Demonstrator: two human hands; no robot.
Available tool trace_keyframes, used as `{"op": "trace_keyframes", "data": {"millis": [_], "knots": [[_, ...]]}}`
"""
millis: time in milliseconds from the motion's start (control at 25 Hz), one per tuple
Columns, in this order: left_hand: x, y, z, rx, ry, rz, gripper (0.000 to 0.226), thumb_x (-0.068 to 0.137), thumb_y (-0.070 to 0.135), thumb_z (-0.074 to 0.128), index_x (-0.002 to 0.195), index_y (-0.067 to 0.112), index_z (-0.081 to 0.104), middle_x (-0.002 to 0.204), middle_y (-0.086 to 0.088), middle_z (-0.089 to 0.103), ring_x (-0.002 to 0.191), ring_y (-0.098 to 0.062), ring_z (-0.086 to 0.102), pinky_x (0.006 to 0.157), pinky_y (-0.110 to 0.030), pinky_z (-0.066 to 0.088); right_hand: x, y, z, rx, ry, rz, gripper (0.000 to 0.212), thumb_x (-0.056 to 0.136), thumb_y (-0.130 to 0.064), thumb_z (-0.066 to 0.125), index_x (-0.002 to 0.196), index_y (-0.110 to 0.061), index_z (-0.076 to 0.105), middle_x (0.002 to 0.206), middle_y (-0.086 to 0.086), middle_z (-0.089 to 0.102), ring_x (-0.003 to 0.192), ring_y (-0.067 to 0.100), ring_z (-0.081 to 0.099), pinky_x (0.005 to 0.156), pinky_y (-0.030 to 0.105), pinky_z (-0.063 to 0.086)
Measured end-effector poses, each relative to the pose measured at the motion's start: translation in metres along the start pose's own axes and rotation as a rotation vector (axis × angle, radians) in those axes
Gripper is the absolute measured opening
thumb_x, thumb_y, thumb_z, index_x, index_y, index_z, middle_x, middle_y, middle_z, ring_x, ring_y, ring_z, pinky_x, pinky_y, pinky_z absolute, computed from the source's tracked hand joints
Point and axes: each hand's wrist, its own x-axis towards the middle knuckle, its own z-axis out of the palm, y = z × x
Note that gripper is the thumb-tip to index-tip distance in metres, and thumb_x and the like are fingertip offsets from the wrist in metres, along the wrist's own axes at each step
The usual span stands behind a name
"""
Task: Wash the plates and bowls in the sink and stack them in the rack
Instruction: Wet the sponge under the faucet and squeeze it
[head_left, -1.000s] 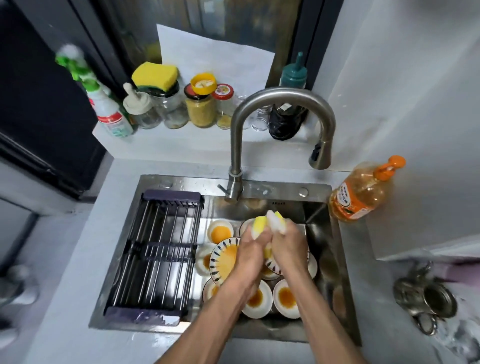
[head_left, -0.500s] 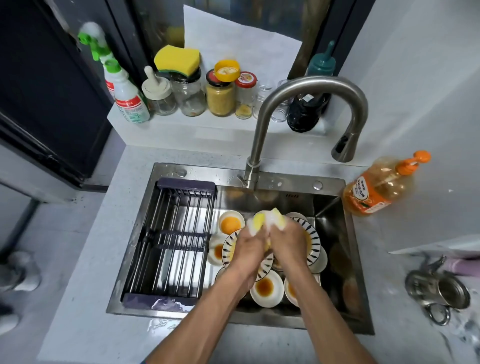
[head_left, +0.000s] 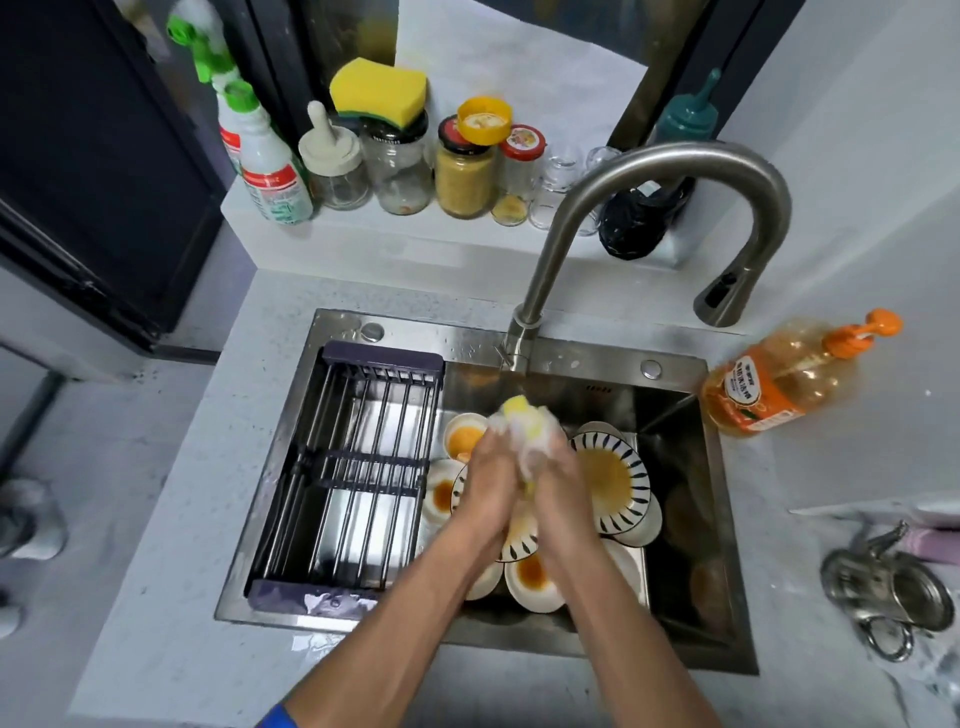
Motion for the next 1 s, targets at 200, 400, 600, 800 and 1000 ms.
{"op": "trace_keyframes", "data": {"millis": [200, 400, 600, 800, 1000], "knots": [[0.010, -0.021, 0.000, -0.026, 0.059, -0.032, 0.028, 0.102, 0.008, 0.041, 0.107, 0.019, 0.067, 0.093, 0.001, 0.072, 0.088, -0.014, 0.067, 0.078, -0.024, 0.053, 0.013, 0.022, -0.009, -0.067, -0.023, -0.070, 0.038, 0.100, -0.003, 0.043, 0.119, -0.029, 0.064, 0.102, -0.006, 0.073, 0.097, 0.011, 0.069, 0.072, 0.015, 0.050], [0.017, -0.044, 0.011, -0.048, 0.135, -0.074, 0.032, 0.101, 0.006, 0.042, 0.088, 0.020, 0.067, 0.077, 0.006, 0.073, 0.084, -0.015, 0.067, 0.076, -0.025, 0.052, 0.026, 0.050, -0.025, -0.051, -0.042, -0.075, 0.040, 0.098, 0.002, 0.046, 0.125, -0.020, 0.065, 0.108, -0.004, 0.070, 0.101, 0.004, 0.066, 0.078, 0.010, 0.047], [0.022, -0.061, 0.023, -0.080, 0.181, -0.132, 0.033, 0.099, 0.004, 0.044, 0.085, 0.021, 0.069, 0.078, 0.005, 0.073, 0.082, -0.016, 0.068, 0.073, -0.024, 0.053, 0.033, 0.059, -0.040, -0.028, -0.068, -0.076, 0.041, 0.096, 0.005, 0.047, 0.113, -0.025, 0.069, 0.104, -0.012, 0.072, 0.099, 0.001, 0.065, 0.083, 0.011, 0.049], [0.028, -0.070, 0.025, -0.098, 0.227, -0.079, 0.028, 0.098, 0.003, 0.047, 0.096, 0.016, 0.071, 0.093, -0.003, 0.075, 0.093, -0.021, 0.069, 0.080, -0.028, 0.054, 0.041, 0.063, -0.041, 0.081, -0.098, 0.029, 0.039, 0.099, -0.002, 0.051, 0.111, -0.034, 0.068, 0.122, -0.001, 0.069, 0.108, 0.002, 0.064, 0.090, 0.016, 0.048], [0.028, -0.096, 0.000, -0.229, 0.173, -0.234, 0.023, 0.100, 0.015, 0.052, 0.107, 0.008, 0.073, 0.106, -0.014, 0.074, 0.098, -0.027, 0.070, 0.091, -0.039, 0.055, 0.038, 0.087, -0.045, 0.286, -0.186, 0.410, 0.051, 0.091, -0.002, 0.064, 0.132, -0.032, 0.059, 0.121, -0.004, 0.068, 0.103, 0.010, 0.067, 0.074, 0.022, 0.056]]}}
